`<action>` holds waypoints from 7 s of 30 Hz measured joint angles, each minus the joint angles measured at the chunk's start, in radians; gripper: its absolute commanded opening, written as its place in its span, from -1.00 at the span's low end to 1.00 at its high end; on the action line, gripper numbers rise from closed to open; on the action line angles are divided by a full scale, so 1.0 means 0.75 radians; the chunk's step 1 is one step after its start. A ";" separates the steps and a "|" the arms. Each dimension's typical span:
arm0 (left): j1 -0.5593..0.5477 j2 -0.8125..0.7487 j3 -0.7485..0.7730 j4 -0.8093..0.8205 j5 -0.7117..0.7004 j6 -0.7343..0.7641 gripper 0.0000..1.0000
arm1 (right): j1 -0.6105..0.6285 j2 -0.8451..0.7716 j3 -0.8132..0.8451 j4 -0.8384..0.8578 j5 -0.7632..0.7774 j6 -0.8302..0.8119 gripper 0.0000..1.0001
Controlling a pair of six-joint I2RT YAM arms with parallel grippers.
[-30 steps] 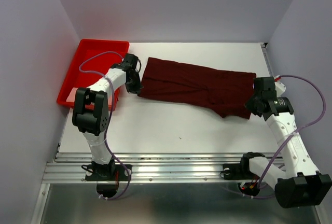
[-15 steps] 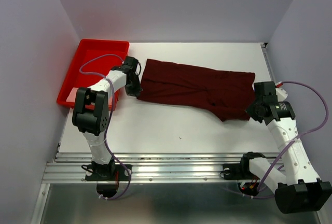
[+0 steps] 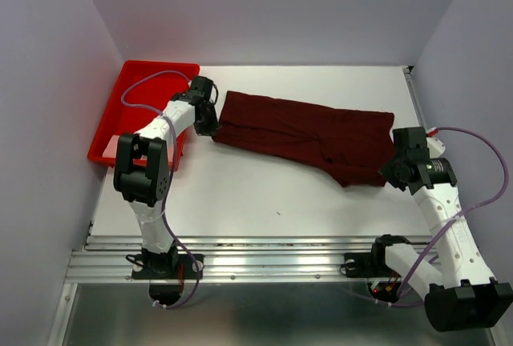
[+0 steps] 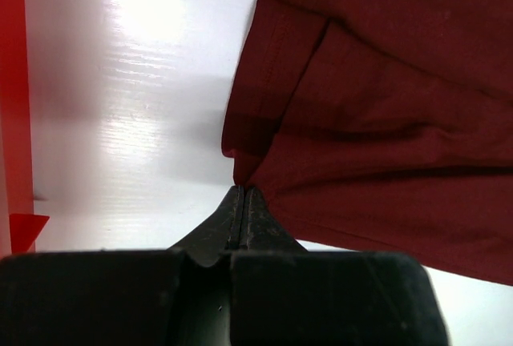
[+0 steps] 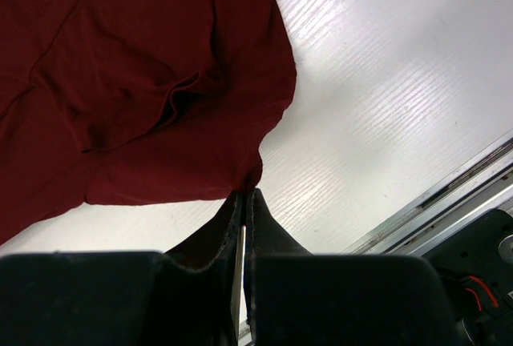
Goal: Roll the t-shirts
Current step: Fold the T-shirt at the center of the board.
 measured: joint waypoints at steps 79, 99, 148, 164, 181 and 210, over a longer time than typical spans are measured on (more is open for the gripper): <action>-0.078 0.210 0.602 -0.141 0.036 -0.041 0.09 | -0.122 1.052 0.114 0.905 -0.757 -0.188 -0.15; -0.079 0.211 0.572 -0.132 0.035 -0.035 0.08 | -0.122 1.081 0.195 1.037 -0.765 -0.121 -0.99; -0.070 0.427 0.404 0.065 -0.033 -0.096 -0.14 | -0.120 0.860 0.070 0.982 -0.581 -0.201 -0.32; -0.070 0.428 0.456 0.082 0.016 -0.095 0.12 | -0.120 0.860 0.068 0.982 -0.583 -0.201 -0.33; -0.125 0.424 0.530 0.033 -0.153 -0.022 0.15 | -0.120 0.860 0.044 0.975 -0.601 -0.201 -0.33; -0.215 0.649 0.814 0.031 -0.060 0.014 -0.26 | -0.120 0.849 0.025 0.960 -0.627 -0.201 -0.33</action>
